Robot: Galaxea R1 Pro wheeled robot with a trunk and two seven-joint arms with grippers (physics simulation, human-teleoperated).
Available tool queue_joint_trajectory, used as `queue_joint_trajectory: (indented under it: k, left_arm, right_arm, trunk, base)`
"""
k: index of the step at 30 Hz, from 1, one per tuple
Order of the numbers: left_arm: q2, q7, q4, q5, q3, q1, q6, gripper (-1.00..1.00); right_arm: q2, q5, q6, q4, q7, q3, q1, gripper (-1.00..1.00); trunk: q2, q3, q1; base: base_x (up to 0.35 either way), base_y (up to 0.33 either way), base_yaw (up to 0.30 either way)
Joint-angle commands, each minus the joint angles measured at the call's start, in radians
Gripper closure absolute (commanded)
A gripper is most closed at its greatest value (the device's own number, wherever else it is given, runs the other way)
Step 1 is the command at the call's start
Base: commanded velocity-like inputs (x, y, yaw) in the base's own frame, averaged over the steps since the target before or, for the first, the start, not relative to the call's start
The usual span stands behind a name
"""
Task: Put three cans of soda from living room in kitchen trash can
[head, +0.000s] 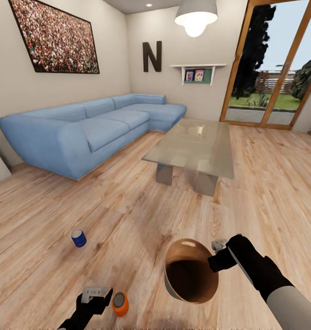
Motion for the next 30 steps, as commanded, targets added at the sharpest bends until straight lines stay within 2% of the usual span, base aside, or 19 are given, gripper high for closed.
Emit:
queue_joint_trajectory:
  k: [1, 5, 9, 19, 30]
  left_arm:
    - [0.0, 0.001, 0.002, 0.001, -0.023, 0.0, -0.005, -1.0]
    - [0.001, 0.001, 0.003, 0.002, -0.054, 0.0, -0.009, -1.0]
    - [0.0, 0.0, 0.003, 0.001, -0.06, 0.0, -0.009, -1.0]
    - [0.001, -0.002, 0.001, 0.002, -0.082, 0.0, -0.003, -1.0]
    - [0.001, -0.003, -0.001, 0.002, -0.095, 0.0, 0.0, -1.0]
  right_arm:
    - [0.0, -0.023, 0.004, -0.001, 0.003, 0.0, -0.001, 1.0]
    - [-0.003, -0.023, 0.004, -0.002, 0.003, 0.0, -0.028, 1.0]
    - [-0.004, -0.024, 0.004, -0.002, 0.003, -0.001, -0.06, 1.0]
    - [-0.002, -0.023, 0.004, -0.002, 0.002, 0.0, -0.077, 1.0]
    - [-0.003, -0.023, 0.004, -0.002, 0.001, 0.001, -0.077, 1.0]
  trunk:
    - [0.0, -0.004, 0.0]
    - [-0.001, -0.019, 0.002]
    - [-0.002, -0.035, 0.004]
    - [-0.002, -0.035, 0.004]
    - [-0.002, -0.035, 0.004]
  base:
    - [0.0, 0.0, 0.0]
    - [0.0, 0.0, 0.0]
    - [0.0, 0.0, 0.0]
    - [0.008, -0.001, 0.0]
    - [0.126, -0.037, 0.0]
